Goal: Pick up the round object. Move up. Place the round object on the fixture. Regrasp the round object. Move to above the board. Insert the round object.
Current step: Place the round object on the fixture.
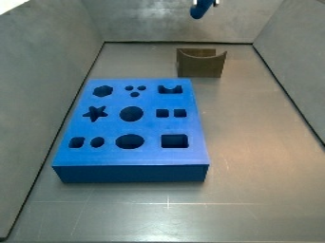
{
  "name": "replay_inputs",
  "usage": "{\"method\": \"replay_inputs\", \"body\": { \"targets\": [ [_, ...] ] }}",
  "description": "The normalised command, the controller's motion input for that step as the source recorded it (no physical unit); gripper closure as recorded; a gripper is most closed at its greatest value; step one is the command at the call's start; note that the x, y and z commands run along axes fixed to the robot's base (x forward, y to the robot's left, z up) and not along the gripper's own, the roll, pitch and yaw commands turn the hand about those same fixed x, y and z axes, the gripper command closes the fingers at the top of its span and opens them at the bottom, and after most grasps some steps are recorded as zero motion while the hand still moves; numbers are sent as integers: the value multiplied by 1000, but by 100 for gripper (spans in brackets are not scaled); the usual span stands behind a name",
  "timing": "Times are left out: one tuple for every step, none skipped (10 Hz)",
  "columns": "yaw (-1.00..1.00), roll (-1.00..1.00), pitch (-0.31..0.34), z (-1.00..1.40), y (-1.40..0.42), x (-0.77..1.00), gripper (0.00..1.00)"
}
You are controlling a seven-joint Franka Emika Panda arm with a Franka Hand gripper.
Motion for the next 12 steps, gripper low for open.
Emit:
{"method": "replay_inputs", "body": {
  "targets": [
    [-24,-1000,249,-1000,133,131,100],
    [-114,-992,274,-1000,138,149,100],
    [-157,-838,258,-1000,135,159,100],
    [-205,-623,196,-1000,140,167,100],
    [-223,-511,163,-1000,142,169,100],
    [-232,-345,115,-1000,139,177,100],
    [-232,-203,50,-1000,131,189,100],
    [-216,-174,6,-817,111,159,100],
    [-187,-113,-53,-663,167,107,100],
    [-180,-109,-58,-649,177,97,100],
    [-180,-109,-58,-649,177,97,100],
    [-175,-112,-66,-642,192,97,100]
  ]
}}
